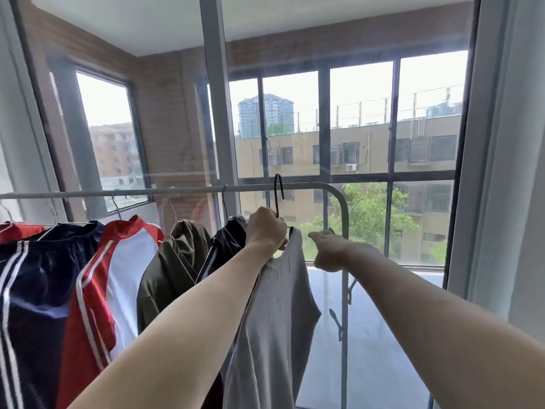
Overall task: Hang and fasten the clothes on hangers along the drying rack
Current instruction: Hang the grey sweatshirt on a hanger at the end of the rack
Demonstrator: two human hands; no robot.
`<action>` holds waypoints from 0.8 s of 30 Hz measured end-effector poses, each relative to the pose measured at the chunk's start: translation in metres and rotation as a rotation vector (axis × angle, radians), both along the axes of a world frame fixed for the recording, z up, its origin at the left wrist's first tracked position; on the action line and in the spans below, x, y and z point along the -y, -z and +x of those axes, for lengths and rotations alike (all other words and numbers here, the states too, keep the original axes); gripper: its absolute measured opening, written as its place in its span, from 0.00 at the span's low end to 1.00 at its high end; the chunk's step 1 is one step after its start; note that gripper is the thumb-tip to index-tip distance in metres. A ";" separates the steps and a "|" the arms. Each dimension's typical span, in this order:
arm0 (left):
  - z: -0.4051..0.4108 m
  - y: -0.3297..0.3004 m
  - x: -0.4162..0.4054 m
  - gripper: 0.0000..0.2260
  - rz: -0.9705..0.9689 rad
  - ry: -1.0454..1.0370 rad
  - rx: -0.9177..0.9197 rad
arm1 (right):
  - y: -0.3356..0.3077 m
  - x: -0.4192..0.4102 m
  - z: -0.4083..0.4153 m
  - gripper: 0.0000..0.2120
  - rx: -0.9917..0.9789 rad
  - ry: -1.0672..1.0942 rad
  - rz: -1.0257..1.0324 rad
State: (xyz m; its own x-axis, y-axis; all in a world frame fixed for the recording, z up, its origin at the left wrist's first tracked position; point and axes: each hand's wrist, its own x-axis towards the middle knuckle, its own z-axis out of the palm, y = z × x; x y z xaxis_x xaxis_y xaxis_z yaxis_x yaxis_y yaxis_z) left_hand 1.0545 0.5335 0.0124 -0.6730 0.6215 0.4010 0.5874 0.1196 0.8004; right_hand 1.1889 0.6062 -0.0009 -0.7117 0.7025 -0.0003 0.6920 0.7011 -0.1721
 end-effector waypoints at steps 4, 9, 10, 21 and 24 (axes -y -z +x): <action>-0.018 -0.003 -0.043 0.11 -0.003 -0.024 0.008 | -0.005 -0.030 -0.014 0.32 -0.025 -0.044 0.008; -0.034 -0.004 -0.085 0.10 0.051 -0.042 0.077 | 0.013 -0.084 -0.037 0.33 -0.061 -0.043 -0.062; -0.035 -0.004 -0.091 0.10 0.056 -0.043 0.100 | 0.016 -0.092 -0.039 0.31 -0.056 -0.049 -0.067; -0.041 0.009 -0.145 0.10 0.140 -0.049 0.169 | 0.035 -0.152 -0.062 0.35 -0.061 -0.080 -0.140; -0.035 0.005 -0.147 0.10 0.166 -0.052 0.132 | 0.039 -0.156 -0.065 0.37 -0.059 -0.086 -0.153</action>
